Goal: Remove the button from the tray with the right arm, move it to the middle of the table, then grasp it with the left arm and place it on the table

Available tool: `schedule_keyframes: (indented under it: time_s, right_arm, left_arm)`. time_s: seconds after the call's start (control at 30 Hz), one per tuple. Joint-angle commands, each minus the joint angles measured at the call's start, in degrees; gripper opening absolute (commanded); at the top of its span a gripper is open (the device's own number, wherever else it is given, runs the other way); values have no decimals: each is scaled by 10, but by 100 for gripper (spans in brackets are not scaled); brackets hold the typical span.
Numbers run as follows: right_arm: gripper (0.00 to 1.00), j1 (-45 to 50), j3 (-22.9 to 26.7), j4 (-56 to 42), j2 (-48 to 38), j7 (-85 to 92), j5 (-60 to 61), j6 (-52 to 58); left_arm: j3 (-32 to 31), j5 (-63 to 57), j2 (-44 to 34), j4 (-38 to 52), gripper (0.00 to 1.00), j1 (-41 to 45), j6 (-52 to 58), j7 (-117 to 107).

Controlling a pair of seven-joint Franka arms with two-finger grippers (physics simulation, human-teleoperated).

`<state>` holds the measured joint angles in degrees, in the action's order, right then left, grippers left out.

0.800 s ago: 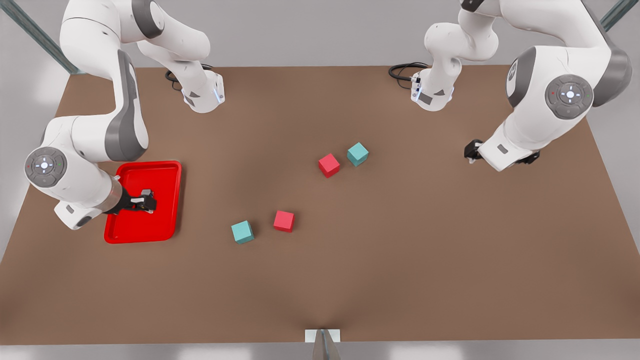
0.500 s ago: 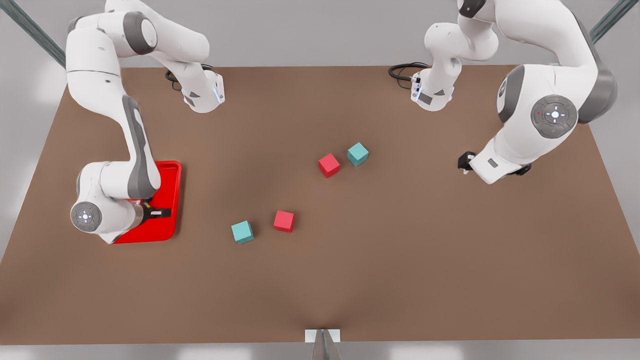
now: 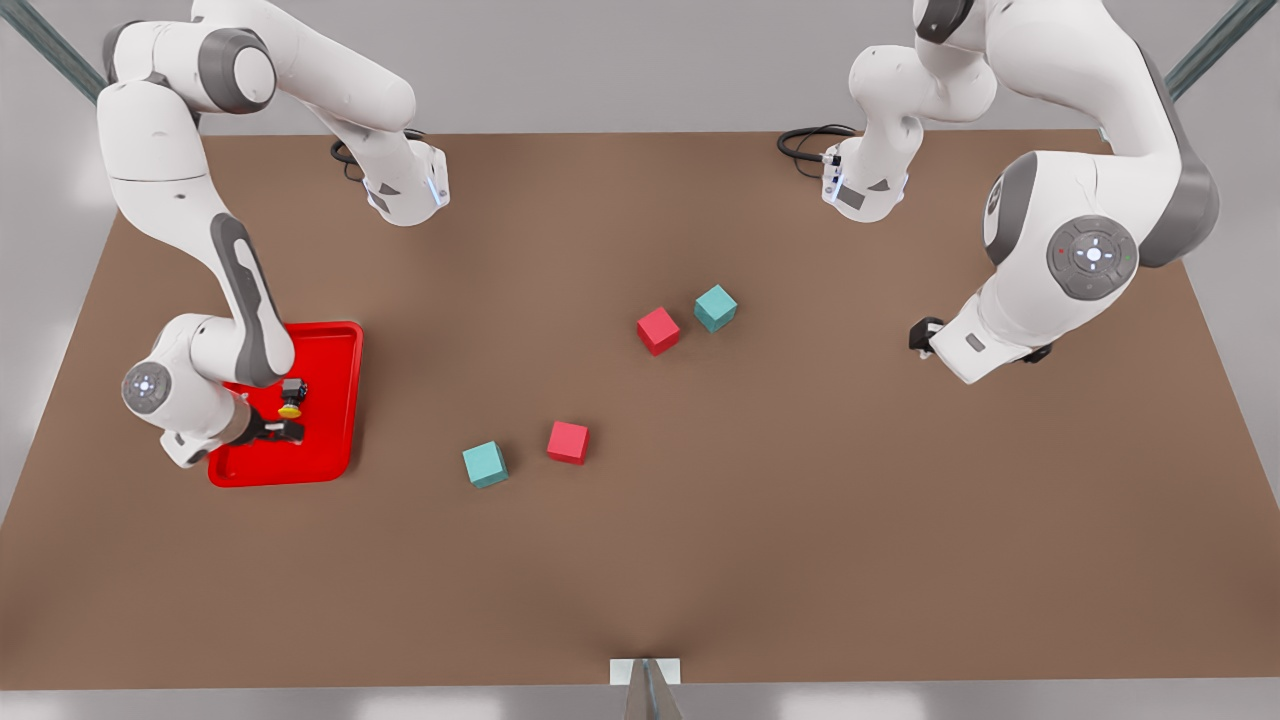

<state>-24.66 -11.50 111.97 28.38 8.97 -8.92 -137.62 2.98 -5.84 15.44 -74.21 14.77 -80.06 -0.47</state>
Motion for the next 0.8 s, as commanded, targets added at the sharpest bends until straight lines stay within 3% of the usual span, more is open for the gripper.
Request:
schedule_keyframes:
  time_s: [0.0,0.3,0.57,0.77]
  right_arm:
    - [100,-1,0,6,-1,160,1,-51]
    - [100,2,0,27,-2,157,1,-43]
    - [100,-13,-13,139,-126,149,5,-12]
    - [100,-11,-13,196,-167,121,6,-14]
  left_arm:
    - [0,-1,-1,0,100,0,0,-1]
    - [0,-1,5,0,100,0,-1,-1]
    - [0,0,12,-1,100,0,-4,-1]
    - [0,0,13,-1,100,-1,-4,-1]
